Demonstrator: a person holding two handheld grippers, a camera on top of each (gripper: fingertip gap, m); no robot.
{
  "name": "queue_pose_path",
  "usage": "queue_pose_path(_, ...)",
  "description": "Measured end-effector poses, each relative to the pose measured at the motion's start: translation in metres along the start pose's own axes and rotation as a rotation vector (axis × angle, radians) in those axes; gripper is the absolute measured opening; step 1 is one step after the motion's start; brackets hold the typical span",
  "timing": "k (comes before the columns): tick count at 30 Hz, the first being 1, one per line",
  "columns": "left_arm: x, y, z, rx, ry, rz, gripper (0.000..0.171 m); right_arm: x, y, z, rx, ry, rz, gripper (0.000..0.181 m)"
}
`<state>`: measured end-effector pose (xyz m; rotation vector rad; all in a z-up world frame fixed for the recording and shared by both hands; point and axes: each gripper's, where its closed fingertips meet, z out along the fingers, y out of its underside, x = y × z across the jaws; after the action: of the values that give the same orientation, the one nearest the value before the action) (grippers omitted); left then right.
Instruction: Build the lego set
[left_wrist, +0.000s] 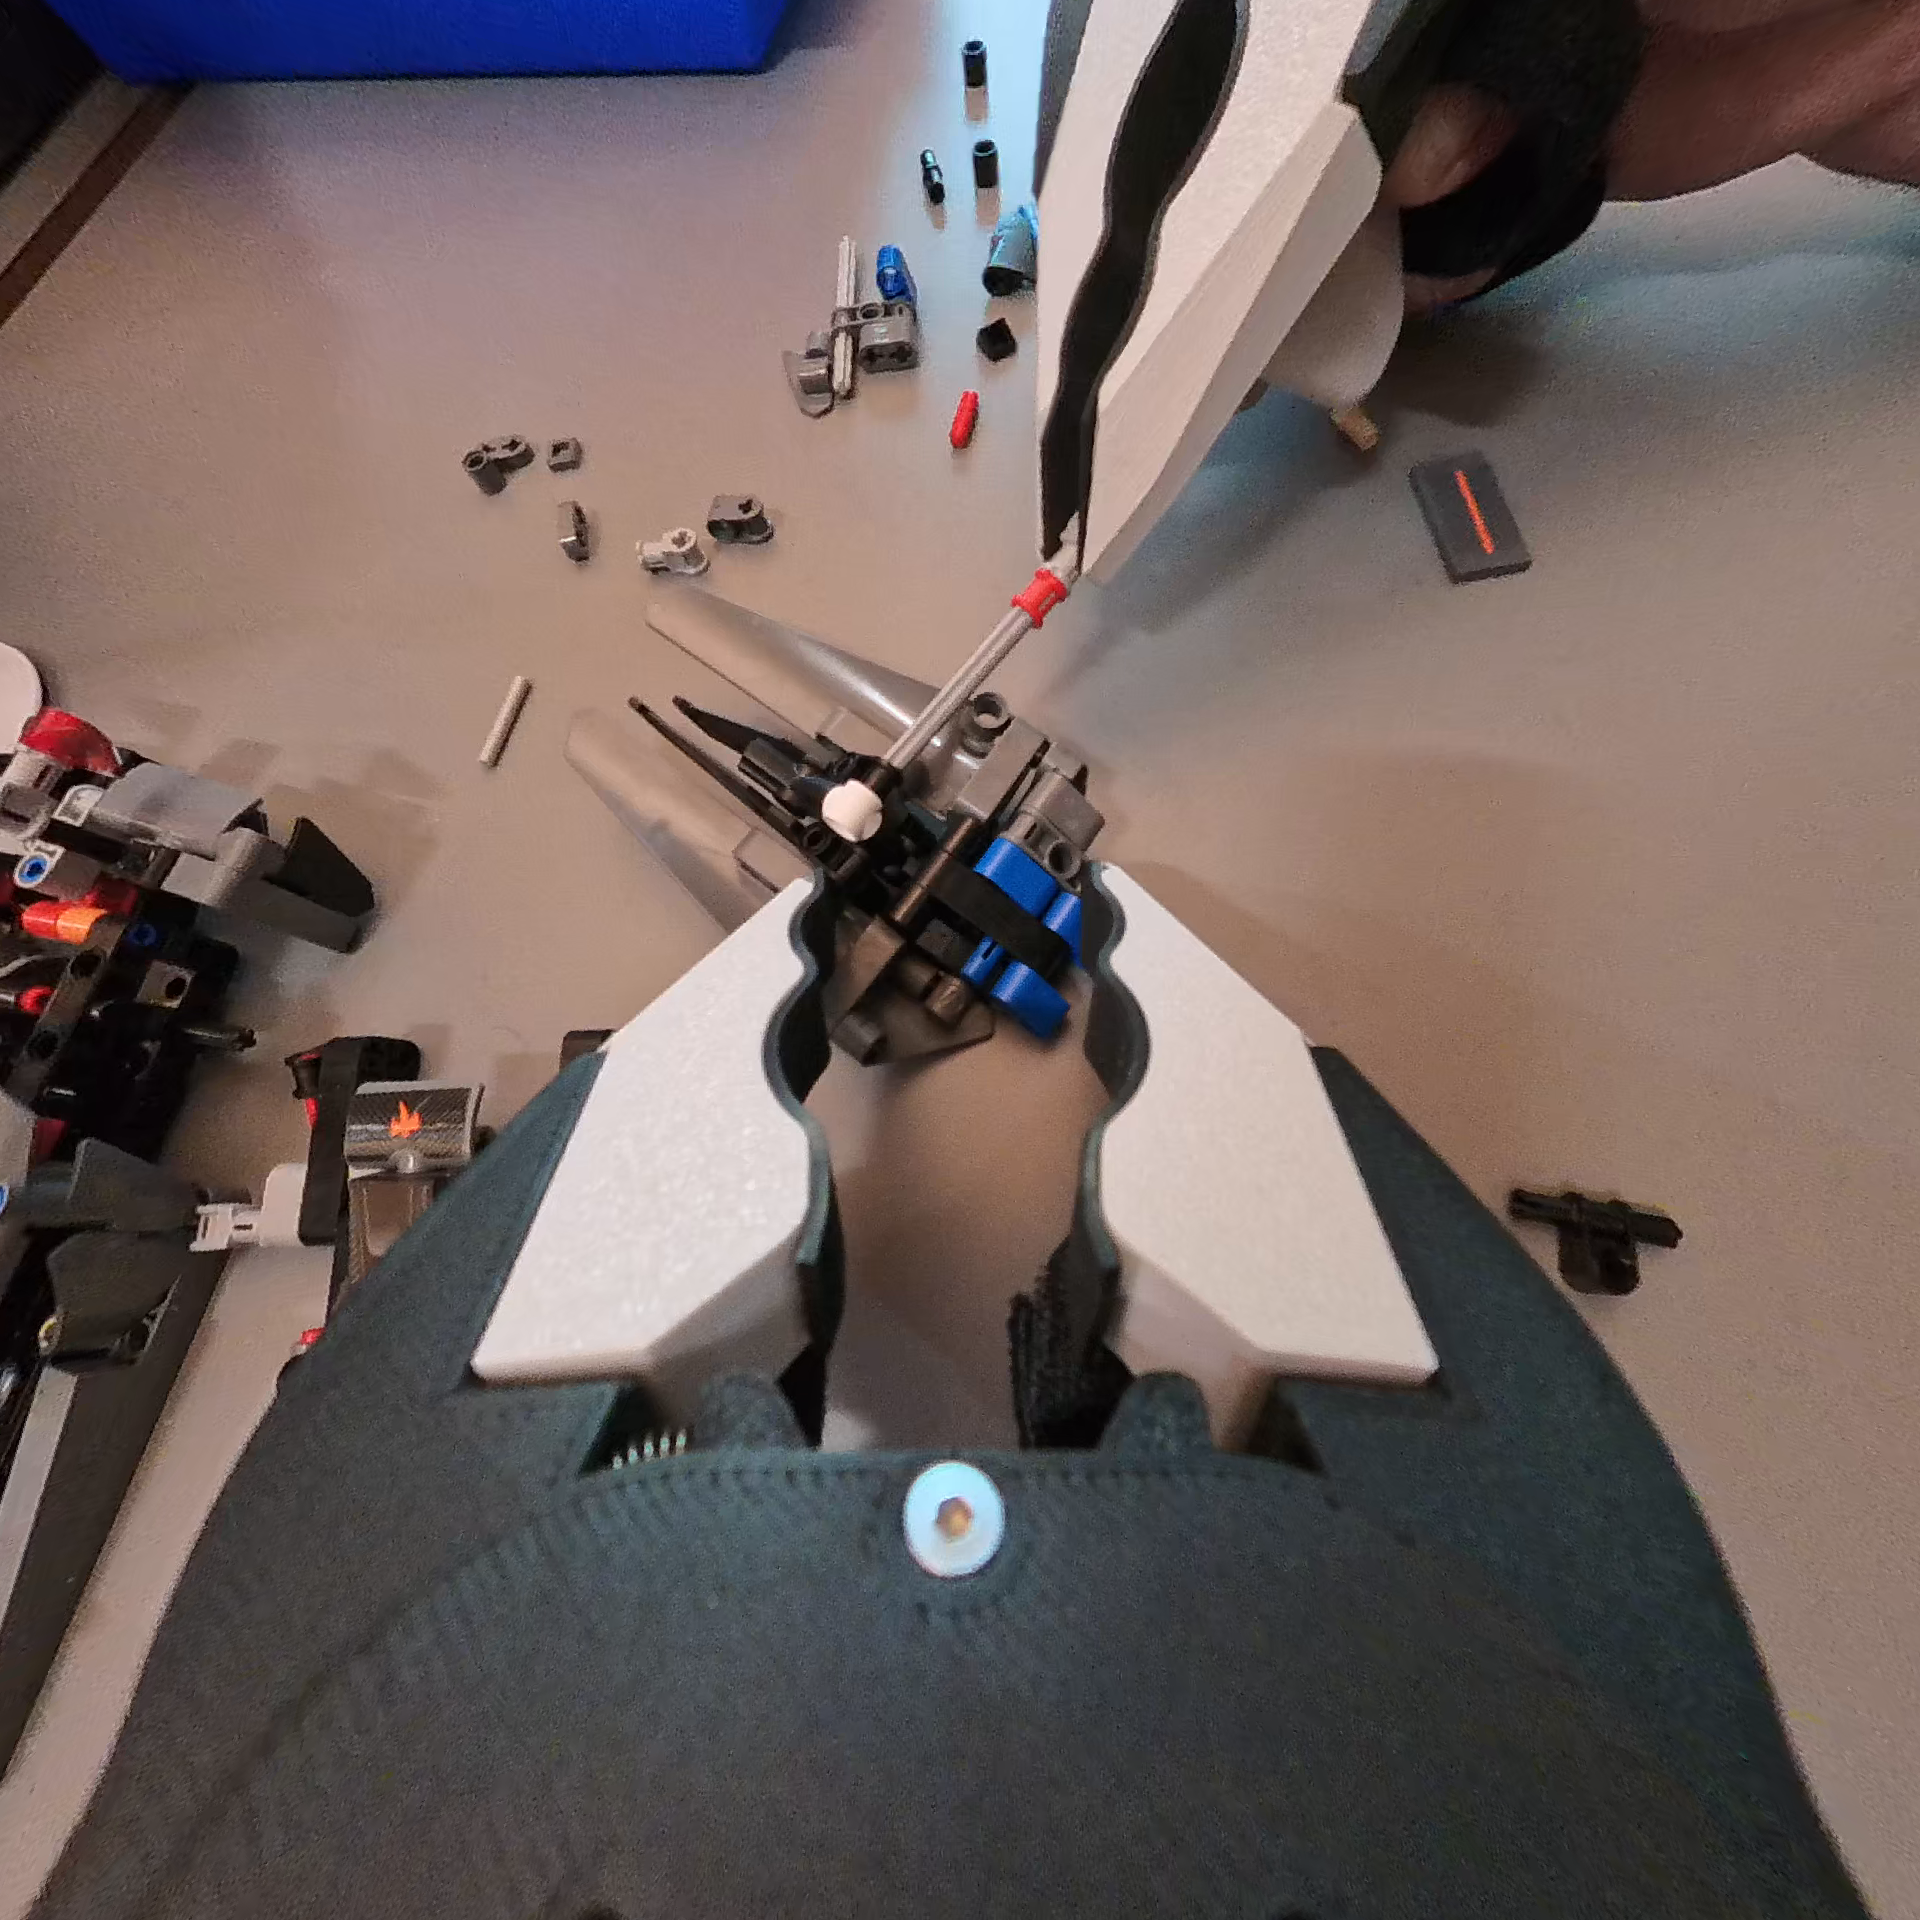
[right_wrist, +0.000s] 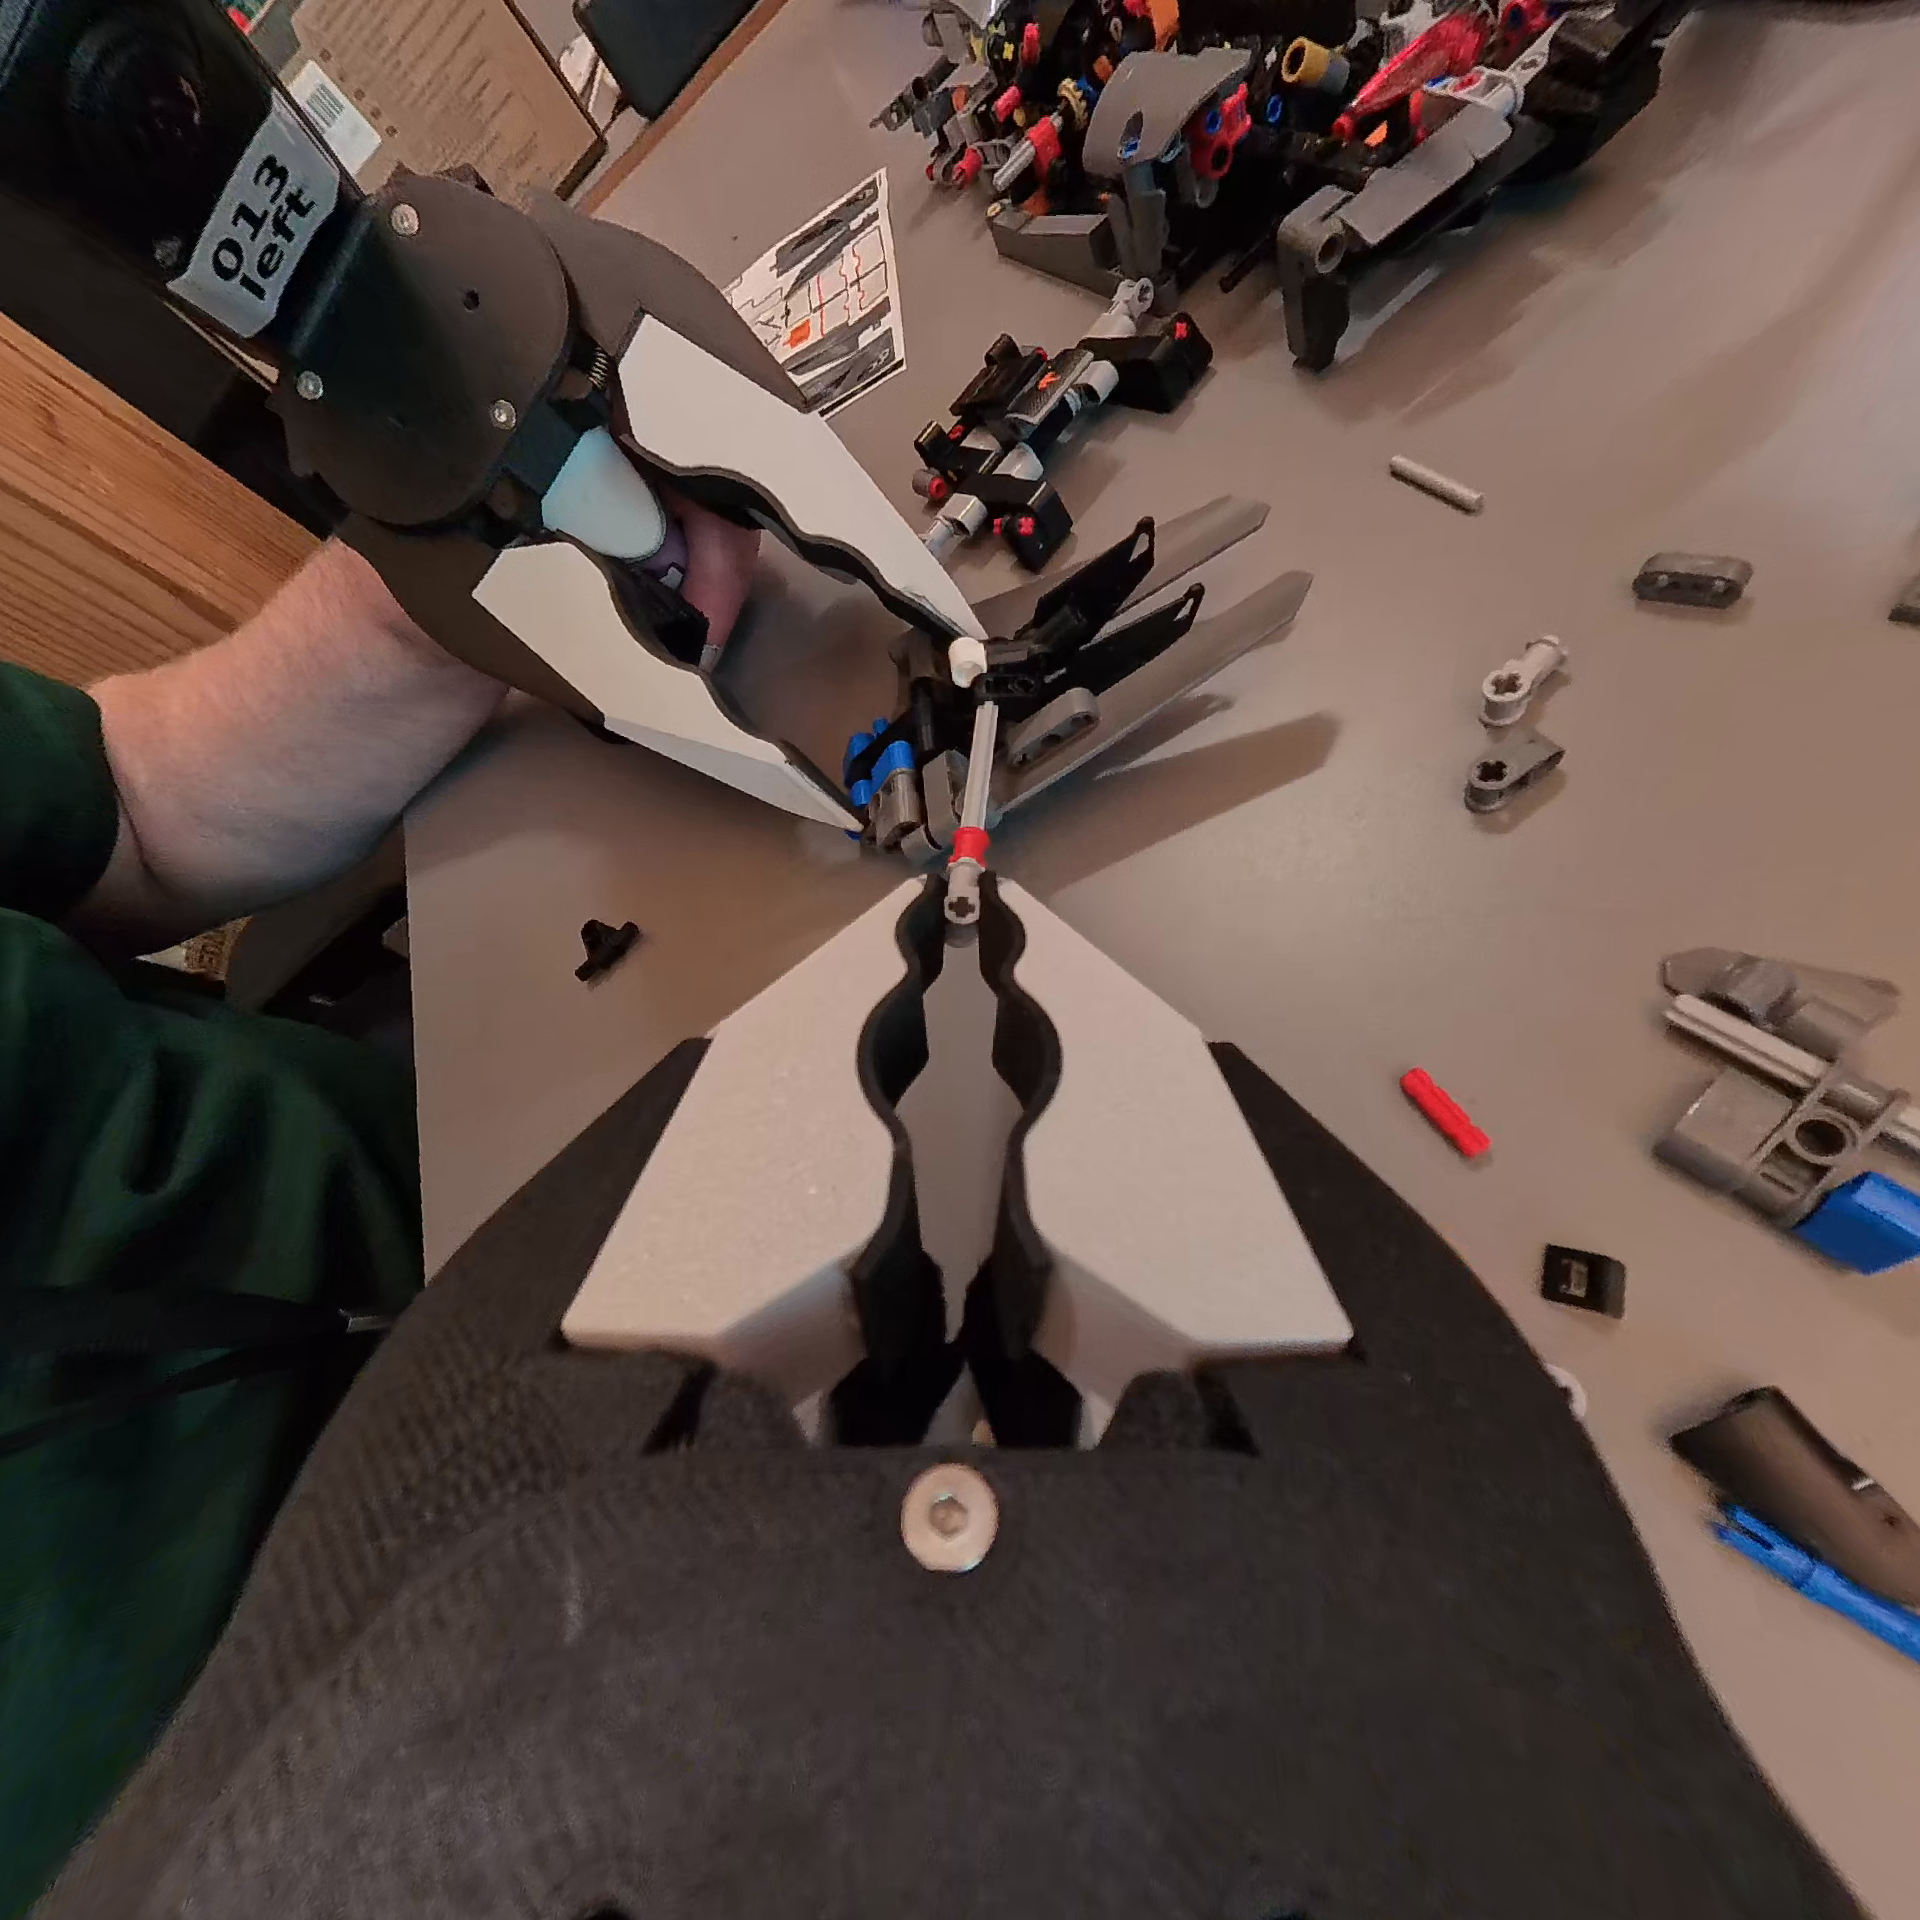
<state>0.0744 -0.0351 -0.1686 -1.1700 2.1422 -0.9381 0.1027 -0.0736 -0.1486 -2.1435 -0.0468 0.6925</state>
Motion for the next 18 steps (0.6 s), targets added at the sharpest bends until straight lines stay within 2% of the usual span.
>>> queue_pose_path(18,-0.0041,0.0009,-0.0006,0.001,-0.005,-0.014,0.045,0.0036,-0.0038,0.0021,-0.115,-0.033,-0.046,0.004)
